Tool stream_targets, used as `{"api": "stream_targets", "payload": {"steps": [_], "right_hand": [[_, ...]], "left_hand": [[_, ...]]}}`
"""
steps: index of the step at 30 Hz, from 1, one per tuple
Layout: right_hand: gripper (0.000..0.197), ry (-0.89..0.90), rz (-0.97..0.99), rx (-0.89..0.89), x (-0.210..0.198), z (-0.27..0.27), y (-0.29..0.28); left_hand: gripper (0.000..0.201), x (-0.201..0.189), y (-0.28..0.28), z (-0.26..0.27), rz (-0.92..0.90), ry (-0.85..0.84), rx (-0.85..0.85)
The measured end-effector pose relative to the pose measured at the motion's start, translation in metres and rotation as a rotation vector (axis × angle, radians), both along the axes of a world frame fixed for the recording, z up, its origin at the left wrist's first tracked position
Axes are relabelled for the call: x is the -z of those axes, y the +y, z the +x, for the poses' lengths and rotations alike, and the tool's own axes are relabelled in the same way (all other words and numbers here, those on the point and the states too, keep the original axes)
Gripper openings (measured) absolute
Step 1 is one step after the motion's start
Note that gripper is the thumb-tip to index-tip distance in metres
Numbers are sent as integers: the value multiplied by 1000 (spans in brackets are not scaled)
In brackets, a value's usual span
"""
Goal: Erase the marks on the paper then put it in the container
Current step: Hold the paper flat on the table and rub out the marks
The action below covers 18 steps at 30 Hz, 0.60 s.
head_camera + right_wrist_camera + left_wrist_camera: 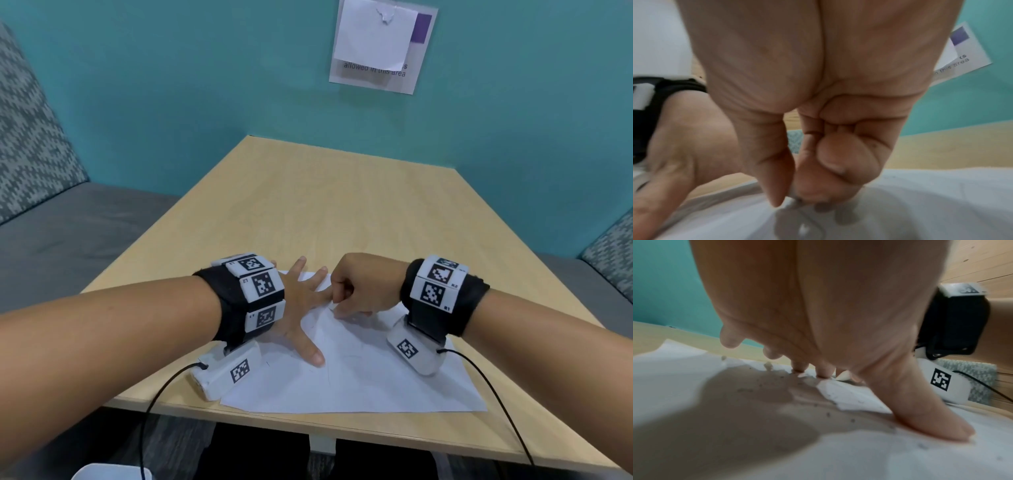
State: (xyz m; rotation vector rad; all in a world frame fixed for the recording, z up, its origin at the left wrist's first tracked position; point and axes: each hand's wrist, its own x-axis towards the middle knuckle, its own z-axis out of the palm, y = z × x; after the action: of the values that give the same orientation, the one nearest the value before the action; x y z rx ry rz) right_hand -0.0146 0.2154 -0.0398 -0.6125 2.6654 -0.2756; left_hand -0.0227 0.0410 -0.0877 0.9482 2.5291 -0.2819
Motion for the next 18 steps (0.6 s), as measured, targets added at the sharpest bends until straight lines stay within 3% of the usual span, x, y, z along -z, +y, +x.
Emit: {"api": "stream_targets", "payload": {"steps": [4, 10, 14, 18], "right_hand": [[14, -28, 8, -97, 7, 15, -10], [12, 21, 11, -11, 1, 1, 0], [13, -86, 11, -150, 8, 29, -10], [16, -20, 28, -75, 1, 13, 0]], "left_hand": [[105, -10, 1, 7, 28, -30, -2], [114, -6, 2, 5, 19, -20, -16], [101, -10, 2, 6, 24, -28, 4], [115, -6, 1, 2, -8, 0, -15]]}}
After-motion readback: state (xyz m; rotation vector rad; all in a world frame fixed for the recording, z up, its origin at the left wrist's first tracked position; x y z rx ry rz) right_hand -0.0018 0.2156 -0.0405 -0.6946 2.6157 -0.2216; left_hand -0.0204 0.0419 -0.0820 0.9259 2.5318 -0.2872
